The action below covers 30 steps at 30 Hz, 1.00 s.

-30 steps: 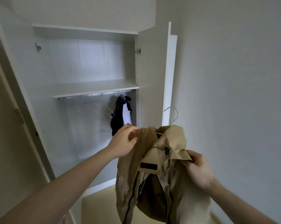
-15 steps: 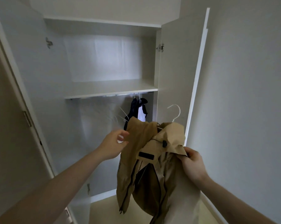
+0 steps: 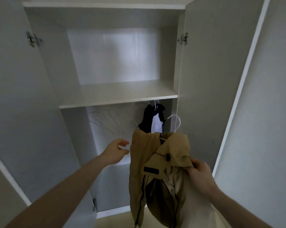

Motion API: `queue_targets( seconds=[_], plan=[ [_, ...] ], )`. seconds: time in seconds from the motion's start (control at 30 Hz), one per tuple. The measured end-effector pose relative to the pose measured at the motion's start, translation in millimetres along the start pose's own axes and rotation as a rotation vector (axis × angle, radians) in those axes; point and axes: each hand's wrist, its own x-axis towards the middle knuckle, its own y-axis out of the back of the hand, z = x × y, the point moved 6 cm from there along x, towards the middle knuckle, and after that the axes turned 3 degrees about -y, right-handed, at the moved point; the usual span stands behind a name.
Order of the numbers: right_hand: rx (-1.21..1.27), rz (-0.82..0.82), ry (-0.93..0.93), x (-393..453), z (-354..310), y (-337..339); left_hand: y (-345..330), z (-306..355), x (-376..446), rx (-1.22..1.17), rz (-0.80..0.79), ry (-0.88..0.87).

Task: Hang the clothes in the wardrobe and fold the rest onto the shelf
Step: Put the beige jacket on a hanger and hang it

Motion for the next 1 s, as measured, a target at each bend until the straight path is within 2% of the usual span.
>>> queue_targets(
  seconds=[0.27,0.43,0.73,1.0],
  plan=[
    [-0.009,-0.042,-0.008,90.0,26.3,-19.4,-14.4,-35.3,109.0,-0.042,0.04,0.096],
    [0.005,-0.032,-0.073,134.8,46.6,-38.0,-20.0,-52.1,196.6,-0.025,0.014,0.071],
    [-0.031,0.026,-0.218,198.9,56.0,-79.3,-39.7,-107.2,374.2,-0.105,-0.132,0.121],
    [-0.037,0.097,-0.346,219.4,55.2,-113.9,-71.5,-140.2,465.3,-0.188,-0.273,0.203]
  ],
)
